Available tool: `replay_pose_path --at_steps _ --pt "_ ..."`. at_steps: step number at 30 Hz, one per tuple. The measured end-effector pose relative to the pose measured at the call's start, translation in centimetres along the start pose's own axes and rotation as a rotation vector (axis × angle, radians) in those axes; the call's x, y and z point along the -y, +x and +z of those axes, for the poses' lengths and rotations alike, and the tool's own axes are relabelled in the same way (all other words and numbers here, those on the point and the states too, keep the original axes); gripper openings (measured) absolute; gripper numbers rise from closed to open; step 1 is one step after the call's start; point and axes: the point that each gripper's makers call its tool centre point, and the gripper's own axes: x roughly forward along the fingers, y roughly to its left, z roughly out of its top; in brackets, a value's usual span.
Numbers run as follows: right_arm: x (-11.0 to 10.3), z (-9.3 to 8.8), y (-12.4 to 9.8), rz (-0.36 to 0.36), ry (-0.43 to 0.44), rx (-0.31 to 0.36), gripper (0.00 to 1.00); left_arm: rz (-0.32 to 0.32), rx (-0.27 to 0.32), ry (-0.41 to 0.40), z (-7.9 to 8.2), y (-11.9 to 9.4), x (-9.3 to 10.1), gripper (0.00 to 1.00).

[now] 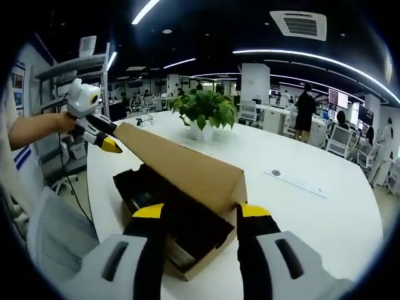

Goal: Operate the shoe box by opening the lid, removing the specified soft item, and placing it in the target area until the item is outside and the box remains undamaged.

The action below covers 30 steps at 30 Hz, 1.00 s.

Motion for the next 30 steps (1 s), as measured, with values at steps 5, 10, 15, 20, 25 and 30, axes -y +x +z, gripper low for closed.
replay_pose_path --at_steps 5,10,15,20,25,30 --pt "0.5 0.7 0.3 -0.008 -0.013 0.012 0.41 0.021 0.027 -0.012 0.9 0.1 -1.1 0.20" --pt "1.1 1.4 0.8 -0.020 -0.018 0.027 0.41 0.042 0.044 -0.016 1.9 0.4 -2.0 0.15" --pt "1.6 1.8 1.1 -0.028 -0.028 0.035 0.40 0.065 0.052 -0.016 2.3 0.6 -2.8 0.08" --pt "2.0 1.9 1.2 -0.035 -0.036 0.042 0.38 0.083 0.063 -0.033 2.5 0.7 -3.5 0.03" --pt "2.4 2.2 1.5 -0.039 -0.046 0.045 0.37 0.090 0.074 -0.045 2.9 0.9 -3.8 0.02" --pt "3.2 2.5 2.0 -0.062 -0.090 0.053 0.35 0.110 0.092 -0.071 3.4 1.1 -4.4 0.02"
